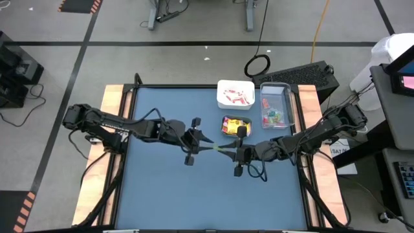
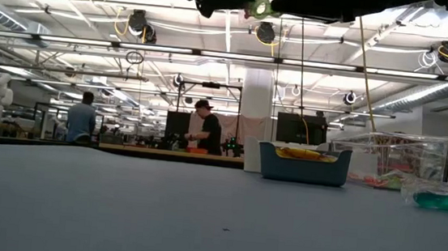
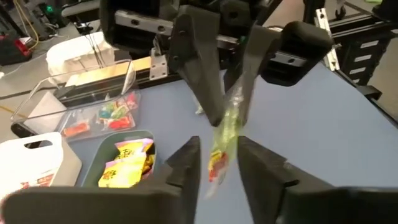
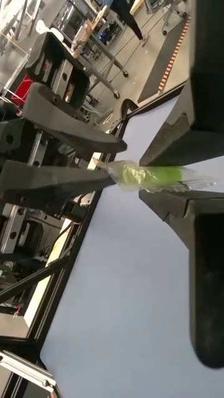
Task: Sort candy
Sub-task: Put the top left green candy into the transparent bin
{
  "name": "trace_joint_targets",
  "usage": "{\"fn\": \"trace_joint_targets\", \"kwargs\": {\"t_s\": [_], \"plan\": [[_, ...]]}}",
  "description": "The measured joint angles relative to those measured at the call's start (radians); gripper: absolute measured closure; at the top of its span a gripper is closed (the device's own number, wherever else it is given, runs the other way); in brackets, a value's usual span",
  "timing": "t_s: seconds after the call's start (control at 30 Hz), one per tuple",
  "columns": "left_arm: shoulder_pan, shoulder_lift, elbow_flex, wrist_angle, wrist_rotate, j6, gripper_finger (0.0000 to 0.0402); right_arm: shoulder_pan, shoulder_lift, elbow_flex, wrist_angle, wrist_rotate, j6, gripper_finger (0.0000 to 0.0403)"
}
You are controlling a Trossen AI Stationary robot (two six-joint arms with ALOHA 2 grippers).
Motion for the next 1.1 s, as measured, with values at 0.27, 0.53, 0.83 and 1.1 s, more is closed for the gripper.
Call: {"fn": "trace_joint_targets", "kwargs": {"t_s": [0.27, 0.53, 0.83, 1.1], "plan": [[-0.044, -0.032, 0.0, -0.019, -0.003, -0.004, 0.0188, 0.004, 0.0, 0.0, -0.037, 0.061, 0.071, 0.0349], [-0.107, -0.099, -0.001, -0.168, -0.003, -0.156, 0.0155, 0.041, -0.071, 0.0, -0.114, 0.267, 0.132, 0.0349], [-0.177, -0.092, -0.03, -0.237, -0.109, -0.183, 0.0155, 0.037, -0.33, 0.001, -0.34, 0.458, 0.197, 0.0349], [-0.165, -0.092, -0.1, -0.176, -0.13, -0.175, 0.0155, -0.078, -0.559, 0.002, -0.744, 0.636, 0.529, 0.0349]]}}
